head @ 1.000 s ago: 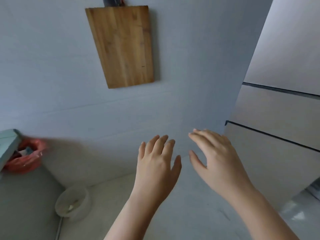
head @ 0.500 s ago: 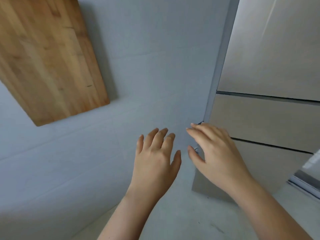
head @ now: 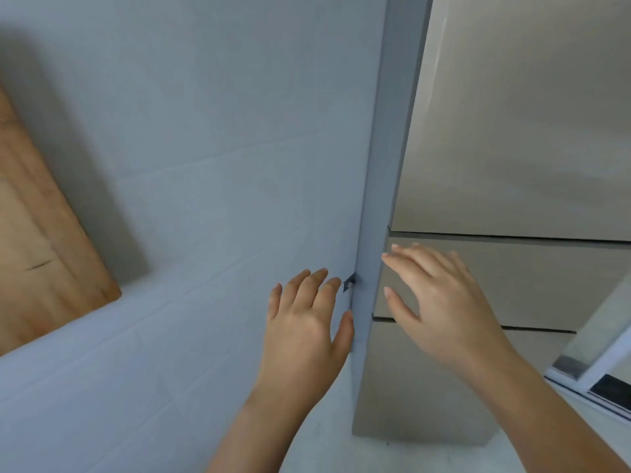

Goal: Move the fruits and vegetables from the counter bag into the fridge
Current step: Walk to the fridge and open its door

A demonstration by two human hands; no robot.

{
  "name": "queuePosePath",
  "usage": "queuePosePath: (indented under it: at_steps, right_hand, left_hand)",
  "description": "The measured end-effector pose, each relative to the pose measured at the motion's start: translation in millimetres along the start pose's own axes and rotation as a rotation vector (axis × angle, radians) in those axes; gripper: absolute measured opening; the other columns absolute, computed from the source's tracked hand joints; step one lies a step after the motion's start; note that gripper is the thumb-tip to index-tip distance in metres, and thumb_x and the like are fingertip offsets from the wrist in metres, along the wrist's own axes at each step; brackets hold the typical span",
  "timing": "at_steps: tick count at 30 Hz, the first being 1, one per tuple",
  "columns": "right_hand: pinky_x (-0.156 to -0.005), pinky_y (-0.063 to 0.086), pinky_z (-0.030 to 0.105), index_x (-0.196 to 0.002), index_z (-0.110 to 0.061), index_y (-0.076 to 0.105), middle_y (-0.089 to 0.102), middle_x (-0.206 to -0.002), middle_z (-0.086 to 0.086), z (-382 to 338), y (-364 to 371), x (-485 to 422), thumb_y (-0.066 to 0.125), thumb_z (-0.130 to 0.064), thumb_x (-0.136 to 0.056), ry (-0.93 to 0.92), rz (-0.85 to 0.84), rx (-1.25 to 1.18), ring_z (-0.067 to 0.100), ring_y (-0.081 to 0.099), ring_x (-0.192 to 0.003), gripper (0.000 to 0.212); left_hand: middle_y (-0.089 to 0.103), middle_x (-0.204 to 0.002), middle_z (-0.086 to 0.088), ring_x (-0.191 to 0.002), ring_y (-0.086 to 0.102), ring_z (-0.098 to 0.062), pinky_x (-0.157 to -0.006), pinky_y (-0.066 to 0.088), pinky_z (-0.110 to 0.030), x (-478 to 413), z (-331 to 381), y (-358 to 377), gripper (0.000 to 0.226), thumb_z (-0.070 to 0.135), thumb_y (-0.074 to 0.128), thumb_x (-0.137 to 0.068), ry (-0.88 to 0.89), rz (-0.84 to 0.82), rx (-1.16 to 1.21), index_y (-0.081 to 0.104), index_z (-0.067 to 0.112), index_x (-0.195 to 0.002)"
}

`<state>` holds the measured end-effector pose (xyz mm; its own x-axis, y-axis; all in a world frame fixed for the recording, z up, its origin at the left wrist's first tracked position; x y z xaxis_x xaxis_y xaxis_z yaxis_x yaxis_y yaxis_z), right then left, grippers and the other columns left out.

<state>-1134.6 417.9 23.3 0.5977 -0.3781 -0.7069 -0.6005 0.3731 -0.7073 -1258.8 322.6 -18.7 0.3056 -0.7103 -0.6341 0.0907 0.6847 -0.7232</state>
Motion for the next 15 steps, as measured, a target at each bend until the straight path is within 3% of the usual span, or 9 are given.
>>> queuePosePath:
  at_steps: [3,7,11,15]
  right_hand:
    - [-0.081,0.047,0.050,-0.101,-0.007,0.067,0.068,-0.105,0.010,32,20,-21,0.040,-0.030,-0.078,0.021,0.030,0.025,0.030,0.064,-0.098,0.042]
    - [-0.081,0.046,0.054,-0.102,-0.007,0.067,0.068,-0.106,0.010,77,46,-50,0.040,-0.031,-0.078,0.075,0.046,0.037,0.032,0.063,-0.100,0.043]
    - [-0.081,0.046,0.056,-0.101,-0.008,0.066,0.068,-0.106,0.010,116,65,-77,0.040,-0.030,-0.078,0.104,0.056,0.067,0.031,0.063,-0.101,0.042]
    - [-0.083,0.045,0.057,-0.105,-0.009,0.066,0.067,-0.110,0.008,151,82,-94,0.039,-0.032,-0.078,0.137,0.046,0.082,0.030,0.062,-0.103,0.045]
  left_hand:
    - [0.064,-0.116,-0.006,-0.112,0.054,-0.022,-0.094,0.043,-0.045,-35,-2,26,0.044,0.037,0.042,-0.083,-0.006,0.012,0.137,0.061,0.011,-0.112]
    - [0.057,-0.124,0.002,-0.117,0.046,-0.012,-0.099,0.032,-0.024,-96,0,63,0.049,0.041,0.044,-0.083,-0.074,-0.040,0.354,0.055,0.015,-0.122]
    - [0.050,-0.119,0.014,-0.111,0.039,0.005,-0.088,0.022,0.005,-162,10,100,0.040,0.026,0.058,-0.088,-0.108,-0.078,0.508,0.050,0.019,-0.127]
    - [0.048,-0.120,0.015,-0.110,0.040,0.006,-0.083,0.023,0.009,-212,15,135,0.041,0.021,0.059,-0.088,-0.153,-0.075,0.627,0.049,0.021,-0.128]
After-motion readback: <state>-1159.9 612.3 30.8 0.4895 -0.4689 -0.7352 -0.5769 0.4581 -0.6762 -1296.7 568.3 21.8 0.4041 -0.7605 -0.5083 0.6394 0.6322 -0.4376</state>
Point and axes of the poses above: each hand's wrist, its own x-axis away from the middle knuckle, its own y-axis out of the palm, z = x × y, the point moved 3 cm from there along -x, towards the middle knuckle
